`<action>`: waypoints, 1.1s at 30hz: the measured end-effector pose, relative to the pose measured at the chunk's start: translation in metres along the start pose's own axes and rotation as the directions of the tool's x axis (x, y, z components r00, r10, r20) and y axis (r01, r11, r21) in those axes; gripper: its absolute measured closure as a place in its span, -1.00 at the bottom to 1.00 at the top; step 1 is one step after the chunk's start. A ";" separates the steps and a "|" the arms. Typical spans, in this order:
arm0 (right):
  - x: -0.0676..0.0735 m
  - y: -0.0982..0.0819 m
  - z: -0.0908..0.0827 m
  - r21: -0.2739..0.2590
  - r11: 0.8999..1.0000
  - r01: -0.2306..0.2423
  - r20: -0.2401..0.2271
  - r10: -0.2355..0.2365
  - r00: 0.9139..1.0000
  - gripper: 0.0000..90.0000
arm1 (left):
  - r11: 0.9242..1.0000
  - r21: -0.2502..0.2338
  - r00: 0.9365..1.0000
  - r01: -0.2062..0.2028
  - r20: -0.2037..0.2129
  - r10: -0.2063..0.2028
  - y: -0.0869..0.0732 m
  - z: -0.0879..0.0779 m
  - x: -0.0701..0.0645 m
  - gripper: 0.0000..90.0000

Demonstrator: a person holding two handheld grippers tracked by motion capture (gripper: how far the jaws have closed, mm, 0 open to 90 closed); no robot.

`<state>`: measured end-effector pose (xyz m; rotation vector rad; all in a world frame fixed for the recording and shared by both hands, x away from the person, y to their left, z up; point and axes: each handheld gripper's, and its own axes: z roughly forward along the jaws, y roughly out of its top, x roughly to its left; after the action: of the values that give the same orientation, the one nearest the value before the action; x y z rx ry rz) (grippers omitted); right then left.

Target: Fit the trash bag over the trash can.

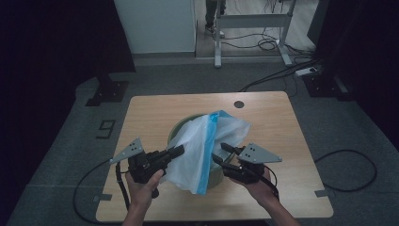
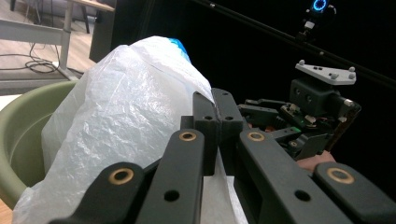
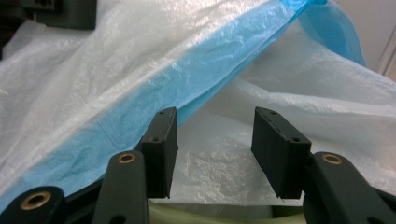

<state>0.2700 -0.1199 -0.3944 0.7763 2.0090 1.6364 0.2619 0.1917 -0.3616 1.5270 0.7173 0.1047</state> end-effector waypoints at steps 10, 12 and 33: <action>0.008 0.003 0.007 0.029 0.999 0.026 0.002 -0.026 1.000 0.07 | 1.000 -0.008 0.999 0.025 0.038 -0.025 -0.001 0.001 0.003 0.99; 0.009 0.005 0.009 0.033 0.999 0.031 0.005 -0.031 0.999 0.07 | 1.000 -0.009 0.999 0.027 0.044 -0.027 -0.001 0.002 0.003 0.99; 0.007 0.015 0.015 0.047 0.999 0.011 0.026 -0.012 1.000 0.04 | 0.998 -0.021 0.996 0.058 0.064 -0.057 -0.004 -0.001 0.010 0.99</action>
<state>0.2772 -0.1019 -0.3825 0.7980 2.0366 1.5696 0.2678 0.1972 -0.3686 1.4806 0.7069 0.0213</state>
